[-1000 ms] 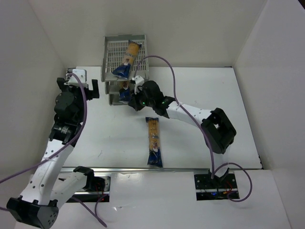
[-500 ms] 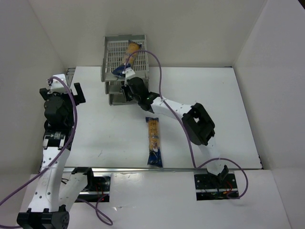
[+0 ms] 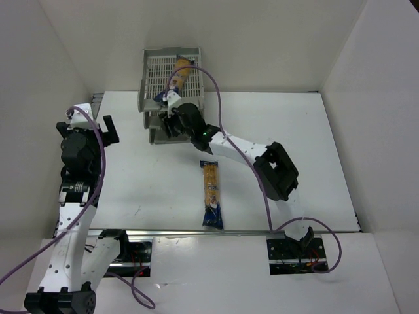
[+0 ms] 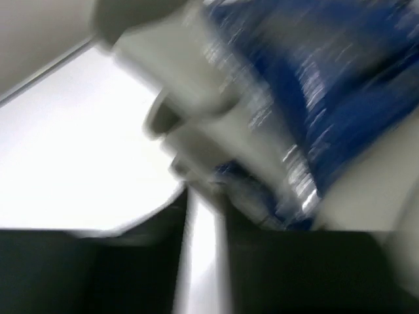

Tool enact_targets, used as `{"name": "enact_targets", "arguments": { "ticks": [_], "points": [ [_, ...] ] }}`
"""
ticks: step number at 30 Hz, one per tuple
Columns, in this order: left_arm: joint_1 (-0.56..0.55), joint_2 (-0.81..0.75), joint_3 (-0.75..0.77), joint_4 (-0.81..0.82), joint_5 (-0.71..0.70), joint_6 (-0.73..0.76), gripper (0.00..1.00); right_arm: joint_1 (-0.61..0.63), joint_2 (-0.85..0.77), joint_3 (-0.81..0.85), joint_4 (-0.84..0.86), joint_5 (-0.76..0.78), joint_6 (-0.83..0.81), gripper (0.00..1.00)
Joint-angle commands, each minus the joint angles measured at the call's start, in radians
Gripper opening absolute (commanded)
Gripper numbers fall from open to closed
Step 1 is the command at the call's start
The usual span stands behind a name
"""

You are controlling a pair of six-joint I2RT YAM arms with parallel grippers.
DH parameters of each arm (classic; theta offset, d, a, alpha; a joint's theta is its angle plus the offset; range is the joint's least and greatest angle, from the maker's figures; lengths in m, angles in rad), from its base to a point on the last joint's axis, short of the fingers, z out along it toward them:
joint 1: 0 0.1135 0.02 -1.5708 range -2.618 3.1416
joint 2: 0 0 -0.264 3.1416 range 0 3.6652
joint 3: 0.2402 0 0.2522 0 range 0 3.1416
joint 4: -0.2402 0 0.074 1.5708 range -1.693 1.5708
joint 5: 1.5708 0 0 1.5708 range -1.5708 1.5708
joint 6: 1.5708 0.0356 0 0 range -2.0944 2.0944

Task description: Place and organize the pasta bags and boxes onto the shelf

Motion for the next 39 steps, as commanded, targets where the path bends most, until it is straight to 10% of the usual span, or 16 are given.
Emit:
{"name": "enact_targets", "arguments": {
  "ticks": [1,4,9,27,34,39],
  "points": [
    [0.006,-0.043,-0.006,0.012,0.032,-0.017,1.00,0.039,-0.194,-0.104,-0.043,-0.192,-0.077,0.60],
    [0.016,-0.064,-0.017,0.003,0.057,-0.029,1.00,0.049,-0.320,-0.293,-0.185,-0.257,-0.067,0.89],
    [0.034,-0.101,-0.046,-0.008,0.100,-0.071,1.00,0.049,-0.613,-0.638,-0.356,-0.147,0.027,0.98],
    [0.083,-0.189,-0.181,-0.017,0.195,-0.156,1.00,0.094,-0.500,-0.846,-0.469,-0.085,0.375,0.88],
    [0.083,-0.189,-0.231,0.055,0.186,-0.156,1.00,0.167,-0.437,-0.818,-0.480,-0.085,0.375,0.70],
    [0.083,-0.189,-0.242,0.066,0.166,-0.156,1.00,0.167,-0.414,-0.830,-0.460,0.014,0.251,0.14]
  ]
}}
